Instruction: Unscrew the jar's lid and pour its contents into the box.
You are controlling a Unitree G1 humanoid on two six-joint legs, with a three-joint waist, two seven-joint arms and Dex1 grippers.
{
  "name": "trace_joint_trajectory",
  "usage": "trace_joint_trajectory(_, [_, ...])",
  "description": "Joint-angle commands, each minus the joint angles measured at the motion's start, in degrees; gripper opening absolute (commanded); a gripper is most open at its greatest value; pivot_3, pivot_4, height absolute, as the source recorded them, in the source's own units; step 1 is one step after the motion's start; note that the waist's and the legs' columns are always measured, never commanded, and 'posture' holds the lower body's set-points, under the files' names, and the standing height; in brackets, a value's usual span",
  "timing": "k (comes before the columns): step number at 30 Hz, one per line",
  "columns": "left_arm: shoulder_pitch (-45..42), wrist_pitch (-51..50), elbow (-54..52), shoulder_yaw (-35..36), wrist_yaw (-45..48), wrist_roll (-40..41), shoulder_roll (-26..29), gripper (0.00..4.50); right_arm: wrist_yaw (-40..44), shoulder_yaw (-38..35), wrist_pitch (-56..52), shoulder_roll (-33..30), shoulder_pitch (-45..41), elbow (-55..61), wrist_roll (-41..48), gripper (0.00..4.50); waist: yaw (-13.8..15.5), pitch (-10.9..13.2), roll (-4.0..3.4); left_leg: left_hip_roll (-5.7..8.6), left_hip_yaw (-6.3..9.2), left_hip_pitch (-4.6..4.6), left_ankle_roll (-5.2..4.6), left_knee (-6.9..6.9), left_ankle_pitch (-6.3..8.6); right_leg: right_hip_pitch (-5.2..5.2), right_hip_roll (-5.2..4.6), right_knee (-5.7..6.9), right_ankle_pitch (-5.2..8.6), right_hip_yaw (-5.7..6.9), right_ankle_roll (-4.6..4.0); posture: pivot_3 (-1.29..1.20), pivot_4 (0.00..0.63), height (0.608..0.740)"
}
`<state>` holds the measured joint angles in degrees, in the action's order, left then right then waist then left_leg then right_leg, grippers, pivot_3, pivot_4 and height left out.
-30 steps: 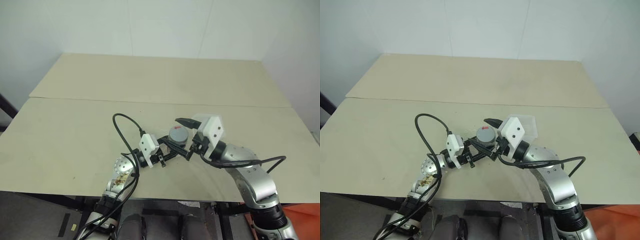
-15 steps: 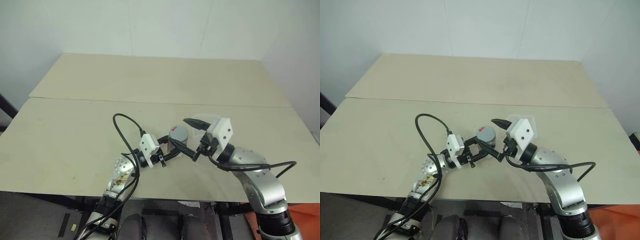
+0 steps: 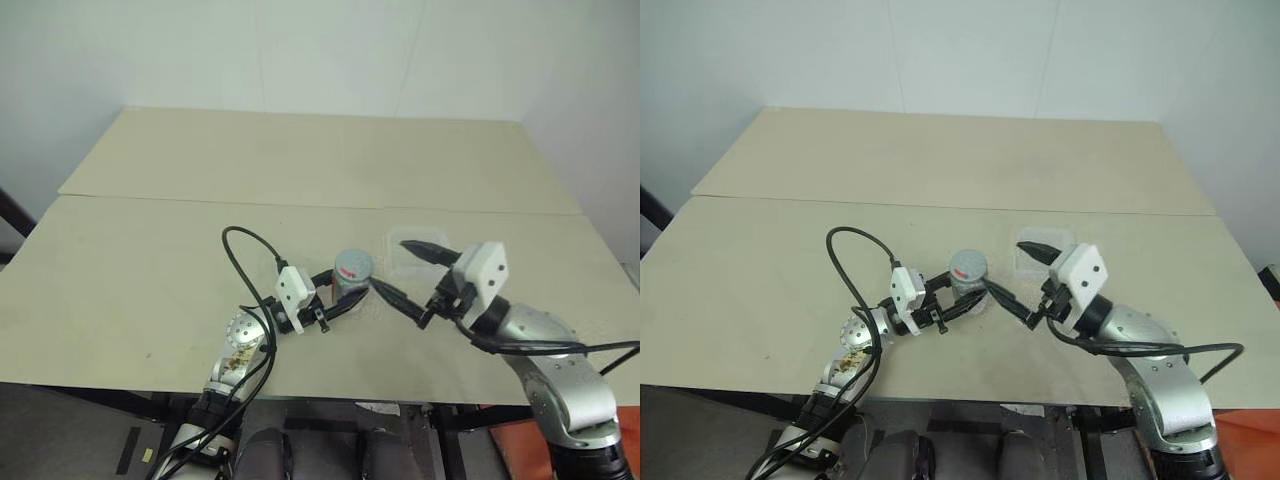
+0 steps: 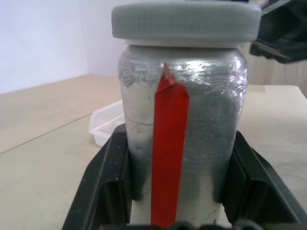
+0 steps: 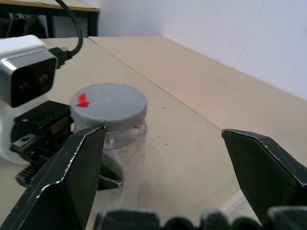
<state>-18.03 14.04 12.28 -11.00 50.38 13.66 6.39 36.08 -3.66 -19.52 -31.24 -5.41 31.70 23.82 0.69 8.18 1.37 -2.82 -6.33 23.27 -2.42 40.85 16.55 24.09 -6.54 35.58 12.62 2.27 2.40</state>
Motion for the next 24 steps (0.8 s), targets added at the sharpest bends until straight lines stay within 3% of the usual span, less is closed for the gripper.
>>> trace_joint_trajectory(1, [-0.5, 1.4, -0.9, -0.3, 0.8, 0.8, -0.2, 1.98, -0.3, -1.6, 0.8, -0.3, 0.3, 1.3, 0.3, 4.46, 0.0, 0.0, 0.0, 0.0, 0.0, 0.0, 0.0, 0.0, 0.0, 0.0, 0.0, 0.0, 0.0, 0.0, 0.0, 0.0, 0.15, 0.74])
trace_joint_trajectory(12, [-0.1, 1.2, -1.2, -0.4, 0.9, 0.6, -0.1, 1.98, 6.6, -4.1, -3.0, -4.5, 1.5, 3.5, 9.9, 4.46, 0.0, 0.0, 0.0, 0.0, 0.02, -0.01, -0.02, 0.01, 0.01, -0.04, -0.01, -0.02, 0.0, -0.01, 0.0, 0.0, 0.15, 0.74])
trace_joint_trajectory(24, [-0.2, 2.0, -0.8, -0.8, 0.9, 0.1, -0.2, 1.98, 5.9, 2.8, -7.0, -1.4, -8.5, -1.2, 11.0, 4.46, 0.0, 0.0, 0.0, -0.01, 0.03, -0.02, -0.02, 0.01, 0.01, -0.02, 0.0, 0.0, 0.0, -0.01, 0.0, 0.0, 0.15, 0.74])
